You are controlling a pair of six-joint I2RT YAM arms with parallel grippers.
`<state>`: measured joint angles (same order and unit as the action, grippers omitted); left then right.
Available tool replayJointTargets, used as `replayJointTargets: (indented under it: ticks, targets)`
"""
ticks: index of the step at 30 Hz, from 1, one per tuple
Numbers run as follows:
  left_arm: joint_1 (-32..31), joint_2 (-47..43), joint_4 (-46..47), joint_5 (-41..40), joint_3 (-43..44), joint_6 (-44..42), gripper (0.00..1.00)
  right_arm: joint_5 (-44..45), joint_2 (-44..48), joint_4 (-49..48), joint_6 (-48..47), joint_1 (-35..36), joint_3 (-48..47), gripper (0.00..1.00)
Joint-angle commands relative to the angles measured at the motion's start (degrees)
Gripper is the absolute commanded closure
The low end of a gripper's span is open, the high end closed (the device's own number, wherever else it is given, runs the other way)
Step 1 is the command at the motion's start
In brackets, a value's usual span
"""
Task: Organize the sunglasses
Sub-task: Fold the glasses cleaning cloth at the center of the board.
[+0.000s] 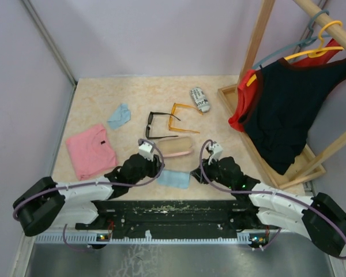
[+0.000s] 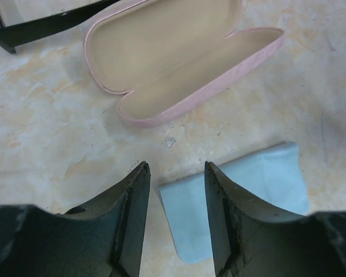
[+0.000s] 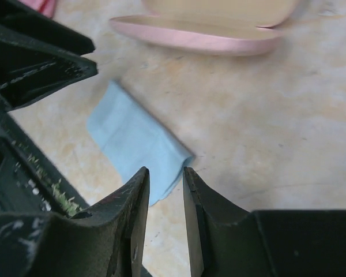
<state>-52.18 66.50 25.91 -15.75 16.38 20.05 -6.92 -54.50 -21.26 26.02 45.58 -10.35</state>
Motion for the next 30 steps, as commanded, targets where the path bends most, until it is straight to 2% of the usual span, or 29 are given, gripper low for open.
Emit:
replayJointTargets:
  ticks: [1,5,10,21,30]
  targets:
    - [2.71,5.11,-8.95,2.94,6.30,4.65,0.52,16.64,3.53,14.08,8.28,-0.05,-4.73,0.69]
    - [3.95,7.46,-12.88,6.03,9.78,4.90,0.54,21.05,4.01,18.87,14.05,-0.13,-6.07,0.66]
    - [4.95,7.28,-15.75,9.20,11.34,4.65,0.55,21.07,1.84,22.21,15.99,-0.57,-9.33,0.63]
    - [7.33,4.48,-17.96,11.88,9.25,4.49,0.52,11.85,-6.34,24.02,10.72,-0.49,-16.70,0.61]
    - [8.03,2.68,-16.45,12.46,7.82,3.85,0.47,12.04,-14.37,24.05,8.95,3.83,-20.28,0.57]
